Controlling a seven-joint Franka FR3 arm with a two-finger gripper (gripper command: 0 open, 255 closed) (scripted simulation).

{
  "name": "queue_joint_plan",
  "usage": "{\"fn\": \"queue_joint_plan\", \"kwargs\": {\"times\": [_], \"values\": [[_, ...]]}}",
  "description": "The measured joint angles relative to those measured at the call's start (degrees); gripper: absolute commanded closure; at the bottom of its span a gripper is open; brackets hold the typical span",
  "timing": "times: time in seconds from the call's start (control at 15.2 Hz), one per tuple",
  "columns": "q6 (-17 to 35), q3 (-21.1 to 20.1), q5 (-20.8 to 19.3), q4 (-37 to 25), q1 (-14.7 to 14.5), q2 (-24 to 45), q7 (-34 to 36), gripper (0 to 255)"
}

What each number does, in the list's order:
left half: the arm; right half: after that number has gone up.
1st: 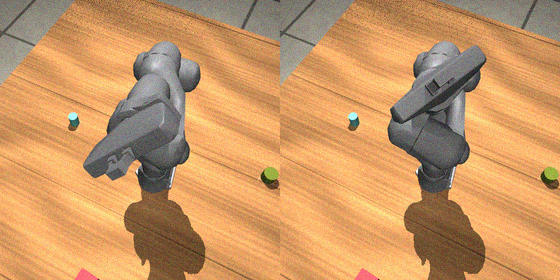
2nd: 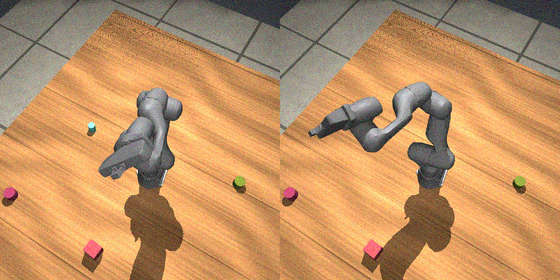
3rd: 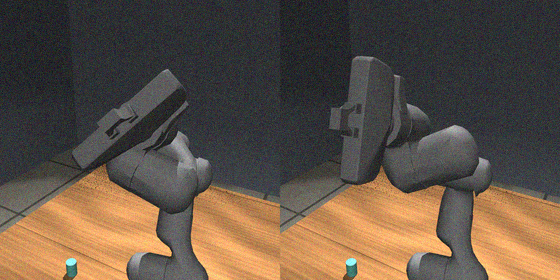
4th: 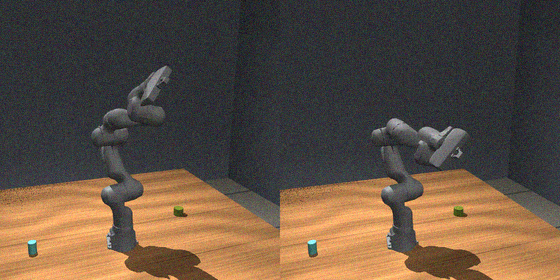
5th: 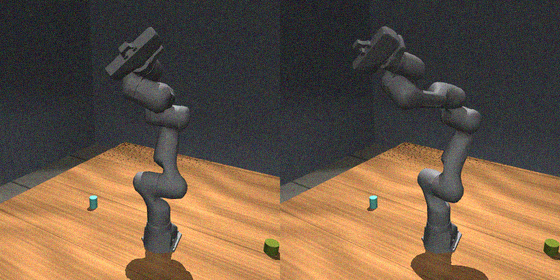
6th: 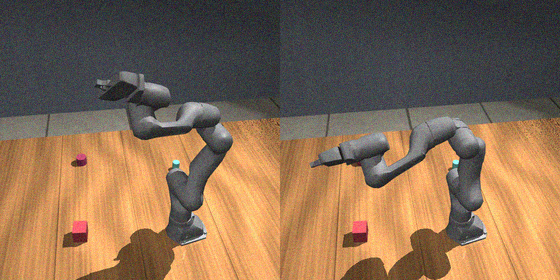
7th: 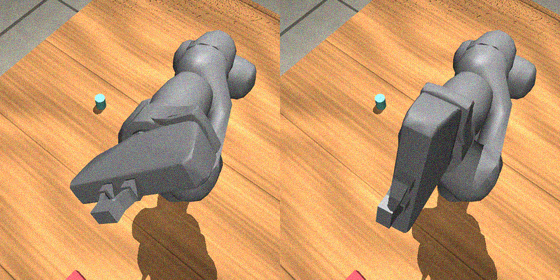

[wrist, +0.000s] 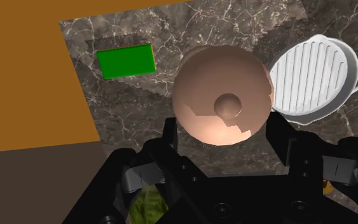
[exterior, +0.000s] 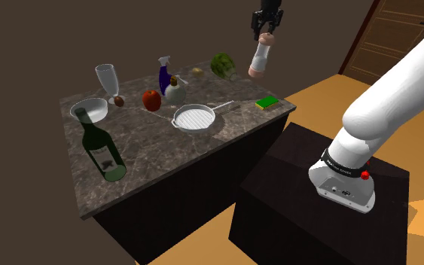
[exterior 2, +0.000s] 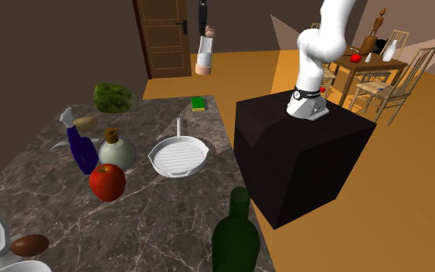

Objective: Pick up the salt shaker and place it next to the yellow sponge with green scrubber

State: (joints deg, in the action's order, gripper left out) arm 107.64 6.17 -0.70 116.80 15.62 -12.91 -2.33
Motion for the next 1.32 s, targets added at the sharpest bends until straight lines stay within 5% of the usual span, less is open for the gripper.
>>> {"fn": "queue_joint_plan", "kwargs": {"times": [1.32], "values": [[14.54,1.11,0.12,12.09,0.57,2.50,-1.68,255]]}}
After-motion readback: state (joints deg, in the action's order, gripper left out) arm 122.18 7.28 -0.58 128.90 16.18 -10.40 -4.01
